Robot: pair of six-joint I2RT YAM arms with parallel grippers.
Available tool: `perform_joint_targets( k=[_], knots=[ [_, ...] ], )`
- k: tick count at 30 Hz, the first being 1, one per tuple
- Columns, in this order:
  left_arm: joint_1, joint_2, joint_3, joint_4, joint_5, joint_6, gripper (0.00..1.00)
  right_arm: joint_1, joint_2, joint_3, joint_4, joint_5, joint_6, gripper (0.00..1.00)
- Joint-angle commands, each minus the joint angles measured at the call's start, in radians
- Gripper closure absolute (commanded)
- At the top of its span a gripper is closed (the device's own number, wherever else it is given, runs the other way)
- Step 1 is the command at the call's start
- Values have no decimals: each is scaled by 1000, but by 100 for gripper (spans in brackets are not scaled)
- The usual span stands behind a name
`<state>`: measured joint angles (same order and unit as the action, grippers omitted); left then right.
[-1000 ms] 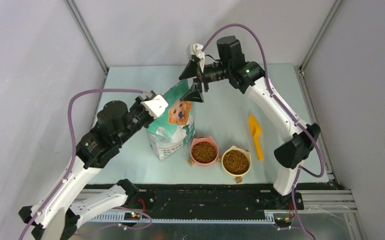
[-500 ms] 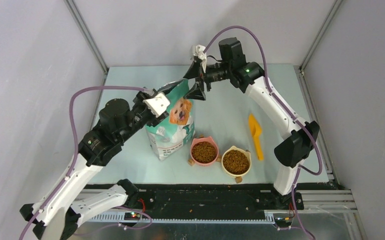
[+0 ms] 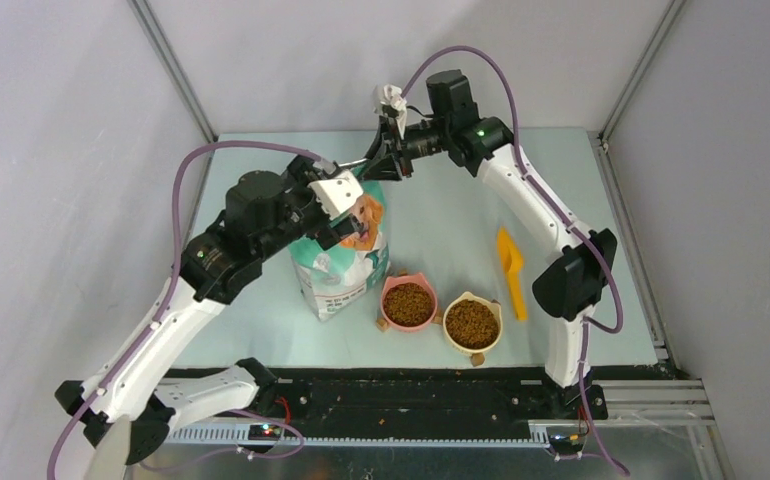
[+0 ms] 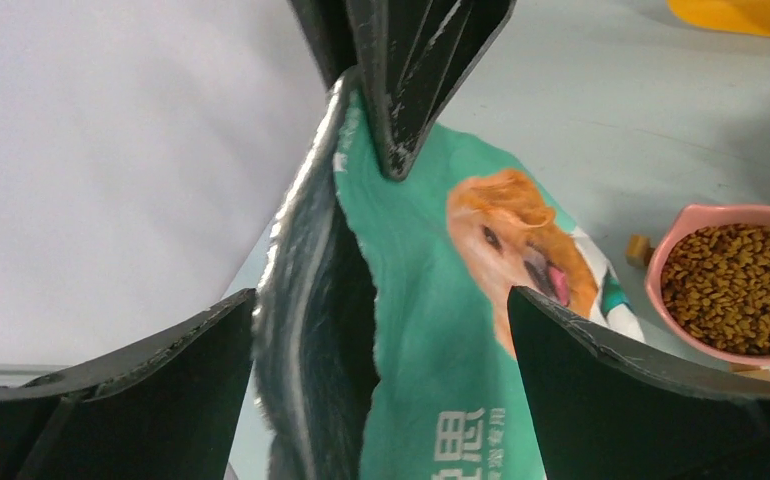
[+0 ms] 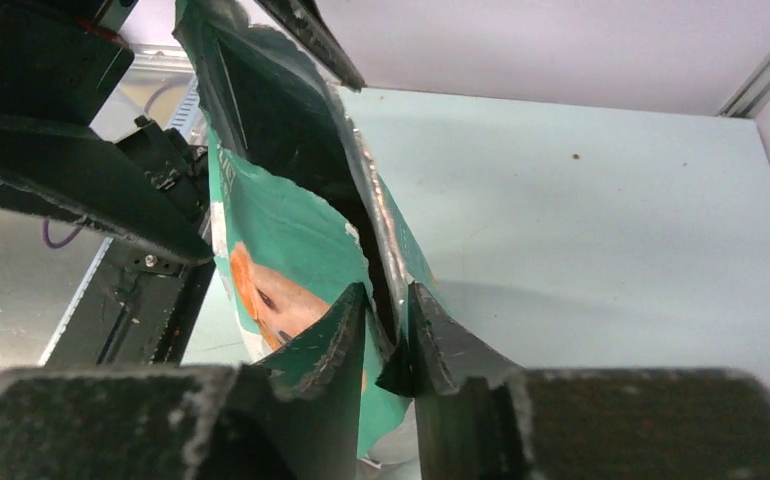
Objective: Serve the pet food
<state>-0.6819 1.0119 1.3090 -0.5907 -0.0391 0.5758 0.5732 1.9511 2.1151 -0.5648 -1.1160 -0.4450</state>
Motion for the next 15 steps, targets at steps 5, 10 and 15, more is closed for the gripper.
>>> perform_joint_targets(
  k=[5,10,15],
  knots=[
    [103,4,100,-122,82,83,1,-30,1,134,-209,-28,-130,100],
    [119,-40,105,-259,148,111,0,-39,-12,170,-258,-11,-147,100],
    [126,-85,37,-294,148,124,1,-39,-31,174,-252,31,-146,100]
  ],
)
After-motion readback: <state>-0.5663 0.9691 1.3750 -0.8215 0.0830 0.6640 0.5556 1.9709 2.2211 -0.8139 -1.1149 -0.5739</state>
